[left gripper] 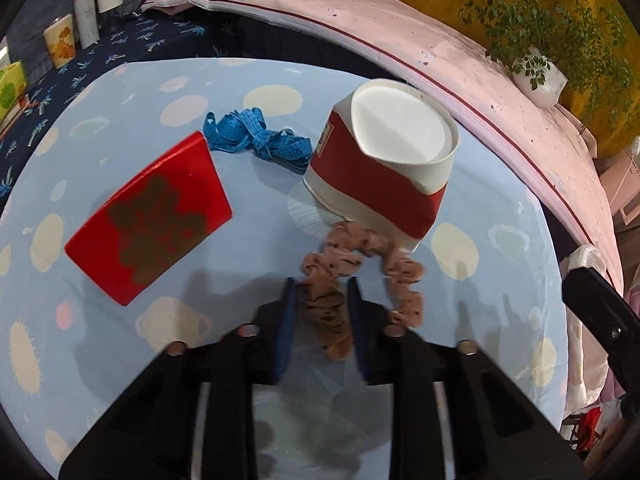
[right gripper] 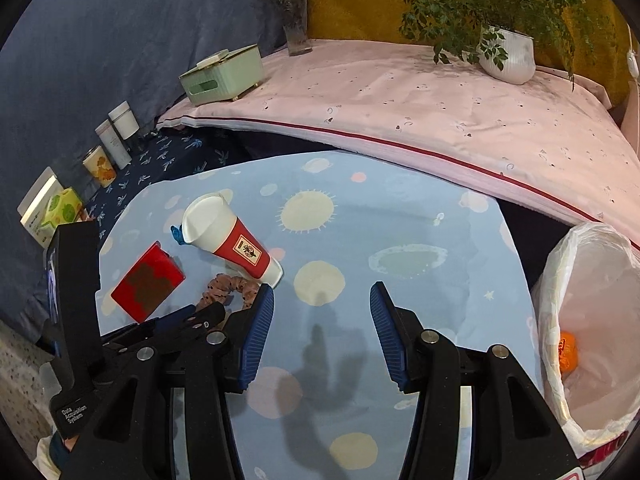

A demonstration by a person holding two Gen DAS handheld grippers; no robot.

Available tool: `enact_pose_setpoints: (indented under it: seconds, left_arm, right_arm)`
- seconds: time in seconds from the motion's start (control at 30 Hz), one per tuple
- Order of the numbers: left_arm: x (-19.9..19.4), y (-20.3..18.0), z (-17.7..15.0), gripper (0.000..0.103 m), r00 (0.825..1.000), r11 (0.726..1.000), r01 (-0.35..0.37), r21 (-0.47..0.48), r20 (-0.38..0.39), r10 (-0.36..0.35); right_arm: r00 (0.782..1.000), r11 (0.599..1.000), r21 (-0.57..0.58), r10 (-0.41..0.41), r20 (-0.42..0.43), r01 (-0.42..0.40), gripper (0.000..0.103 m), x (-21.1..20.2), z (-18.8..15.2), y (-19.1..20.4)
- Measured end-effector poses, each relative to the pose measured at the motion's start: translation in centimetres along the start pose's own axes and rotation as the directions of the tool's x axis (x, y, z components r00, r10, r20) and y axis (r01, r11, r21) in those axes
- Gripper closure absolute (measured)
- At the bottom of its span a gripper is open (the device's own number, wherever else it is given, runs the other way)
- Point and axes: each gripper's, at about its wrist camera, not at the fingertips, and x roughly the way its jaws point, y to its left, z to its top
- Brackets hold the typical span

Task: Collect trash
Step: 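Grasp the brown scrunchie with the left tool while the right tool grasps the red-and-white paper cup, then carry the scrunchie into the bin with the left tool and release while the right tool carries the cup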

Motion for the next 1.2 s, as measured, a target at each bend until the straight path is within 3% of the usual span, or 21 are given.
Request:
enact_pose_setpoints:
  seconds: [0.23, 0.43, 0.63, 0.93, 1.0, 1.1, 1.2]
  left_arm:
    - [-1.7, 0.9, -0.6, 0.091, 0.999, 1.0, 0.027, 0.0, 0.018, -0.027]
    - [-4.6, 3.9, -0.6, 0.091, 0.998, 0.997, 0.016, -0.071, 0.053, -0.012]
    - [-6.9, 5.1, 1.5, 0.091, 0.993, 0.997, 0.023, -0.077, 0.121, -0.013]
    - [-5.8, 4.8, 4.8, 0.091, 0.99, 0.998, 0.024, -0.064, 0.139, -0.015]
    - [-5.4, 4.8, 5.1, 0.091, 0.99, 0.998, 0.024, -0.064, 0.139, -0.015]
    - [-5.1, 4.7, 5.4, 0.091, 0.991, 0.998, 0.025, -0.065, 0.136, -0.016]
    - [-5.1, 4.3, 5.4, 0.091, 0.991, 0.998, 0.026, -0.061, 0.135, -0.017]
  right_arm:
    - [1.0, 0.999, -0.04, 0.019, -0.025, -0.02, 0.054, 2.2, 0.4, 1.9]
    - [0.998, 0.993, -0.105, 0.043, -0.047, -0.047, 0.054, 4.0, 0.5, 4.3]
    - [0.997, 0.984, -0.168, 0.054, -0.06, -0.064, 0.054, 6.2, 1.4, 5.9]
    - [0.994, 0.96, -0.261, 0.082, -0.068, -0.097, 0.049, 9.2, 2.4, 7.3]
    - [0.993, 0.957, -0.269, 0.088, -0.075, -0.105, 0.054, 9.6, 2.5, 7.4]
    - [0.992, 0.955, -0.273, 0.094, -0.083, -0.114, 0.073, 9.9, 2.4, 7.4]
    - [0.992, 0.954, -0.276, 0.098, -0.074, -0.115, 0.077, 9.5, 2.3, 7.2]
